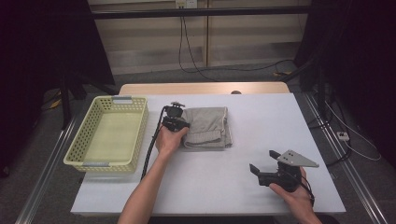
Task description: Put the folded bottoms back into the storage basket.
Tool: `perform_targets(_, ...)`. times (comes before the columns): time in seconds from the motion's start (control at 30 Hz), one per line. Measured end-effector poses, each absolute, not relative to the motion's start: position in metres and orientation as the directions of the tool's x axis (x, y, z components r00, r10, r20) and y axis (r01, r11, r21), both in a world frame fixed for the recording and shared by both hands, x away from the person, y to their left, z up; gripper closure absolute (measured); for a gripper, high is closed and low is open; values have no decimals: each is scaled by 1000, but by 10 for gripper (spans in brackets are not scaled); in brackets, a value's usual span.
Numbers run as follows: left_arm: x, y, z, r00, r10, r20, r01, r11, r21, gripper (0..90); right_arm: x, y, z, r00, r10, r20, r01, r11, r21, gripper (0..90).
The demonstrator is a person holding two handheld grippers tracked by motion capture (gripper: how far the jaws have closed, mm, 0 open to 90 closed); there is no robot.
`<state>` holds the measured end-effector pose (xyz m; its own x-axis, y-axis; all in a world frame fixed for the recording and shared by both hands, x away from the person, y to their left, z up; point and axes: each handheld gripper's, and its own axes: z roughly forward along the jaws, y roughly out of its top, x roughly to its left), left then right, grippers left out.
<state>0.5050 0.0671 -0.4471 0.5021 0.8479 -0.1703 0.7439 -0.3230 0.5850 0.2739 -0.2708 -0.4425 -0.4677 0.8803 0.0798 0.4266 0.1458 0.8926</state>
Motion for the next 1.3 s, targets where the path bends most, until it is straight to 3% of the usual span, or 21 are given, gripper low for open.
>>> perform_targets(0.17, 506, 78, -448, 491, 834, -253, 757, -264, 598, 767, 274, -272, -443, -463, 882, 85, 430, 140, 892, 77)
perform_targets(0.43, 504, 84, -433, 517, 809, -281, 734, -250, 632, 770, 274, -272, -442, -459, 885, 83, 432, 140, 891, 77)
perform_targets(0.77, 496, 82, -421, 560, 797, -227, 669, -273, 691, 773, 274, -272, -442, -461, 883, 86, 431, 139, 891, 77)
perform_targets(1.3, 485, 95, -390, 614, 760, -215, 617, -292, 731, 773, 274, -272, -443, -458, 884, 88, 435, 138, 890, 77)
